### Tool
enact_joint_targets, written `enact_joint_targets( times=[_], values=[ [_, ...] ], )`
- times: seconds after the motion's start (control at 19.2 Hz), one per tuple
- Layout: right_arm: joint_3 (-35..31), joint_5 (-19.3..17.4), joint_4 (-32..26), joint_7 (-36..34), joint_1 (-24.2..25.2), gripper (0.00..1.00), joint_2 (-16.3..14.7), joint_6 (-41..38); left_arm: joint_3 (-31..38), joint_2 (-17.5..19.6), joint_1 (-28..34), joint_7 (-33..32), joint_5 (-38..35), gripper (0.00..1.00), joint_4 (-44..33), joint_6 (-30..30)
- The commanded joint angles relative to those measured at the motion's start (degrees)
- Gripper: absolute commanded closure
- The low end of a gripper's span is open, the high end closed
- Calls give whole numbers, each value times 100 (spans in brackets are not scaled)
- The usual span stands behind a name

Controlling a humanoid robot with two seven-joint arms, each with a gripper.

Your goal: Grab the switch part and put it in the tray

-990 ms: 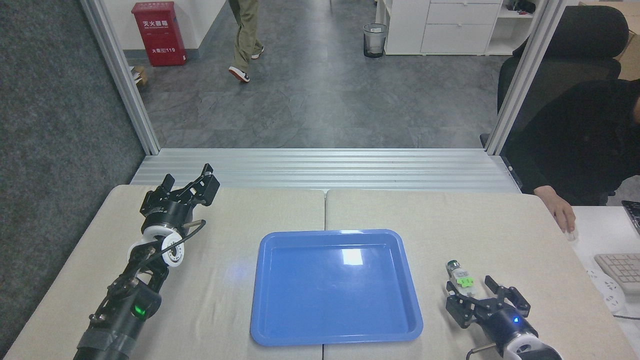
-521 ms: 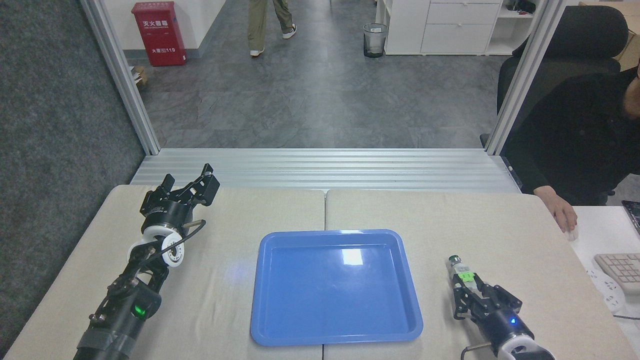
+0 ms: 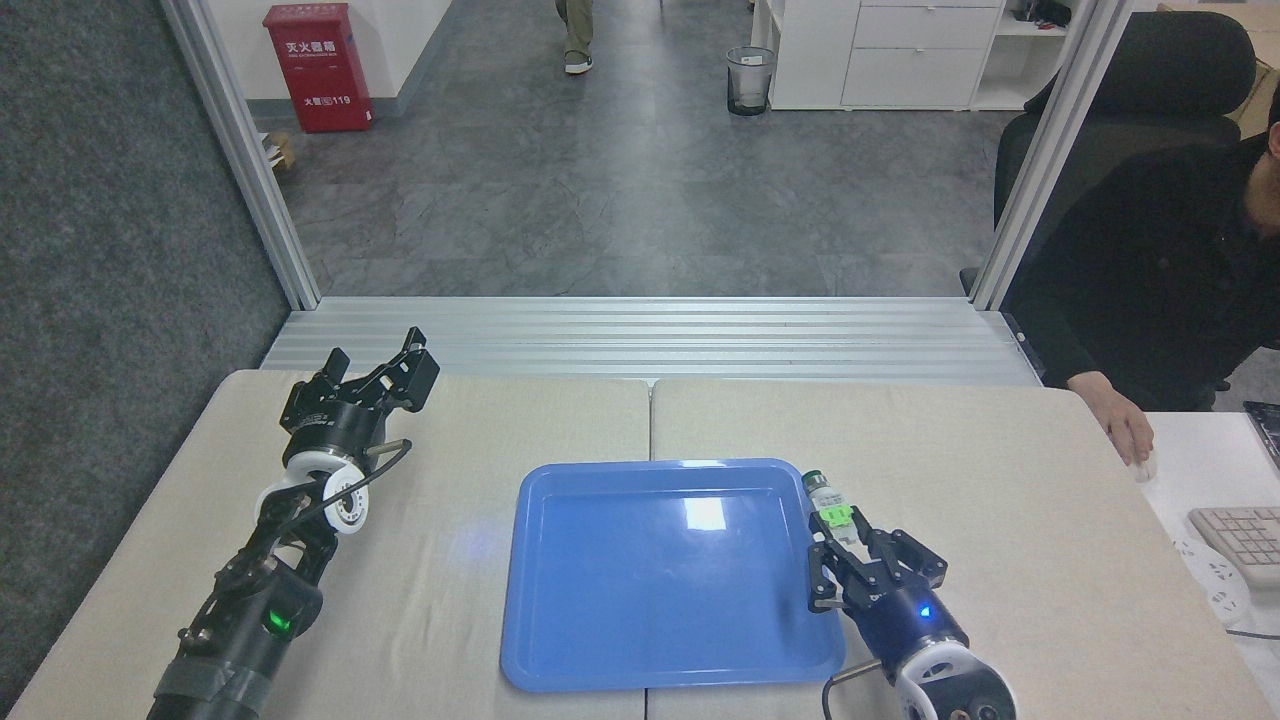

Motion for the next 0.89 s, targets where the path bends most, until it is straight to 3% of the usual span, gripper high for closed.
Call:
enact_joint_targets(
  times=[0.0,0.21,0.47,0.52,0.62,0.68,0.83],
  values=[
    [1792,589,-628,418,-81,100,1000,1184,-1,-9,1,4,0,0,0,-3],
    [2374,615,41,857,-257,100,1062,2109,-1,-9,1,4,0,0,0,-3],
    [2173,607,517,849,-257,100,992,2199,-1,0,1,4,0,0,0,-3],
    [2173,607,517,849,-257,92,966,2181,-1,0,1,4,0,0,0,-3],
    [2182,607,526,805,-266,19,773,2137,-1,0,1,4,0,0,0,-3],
    [2164,607,526,805,-344,3,746,2137,-1,0,1,4,0,0,0,-3],
    [1928,519,535,787,-932,2,623,2067,-1,0,1,4,0,0,0,-3]
  ],
)
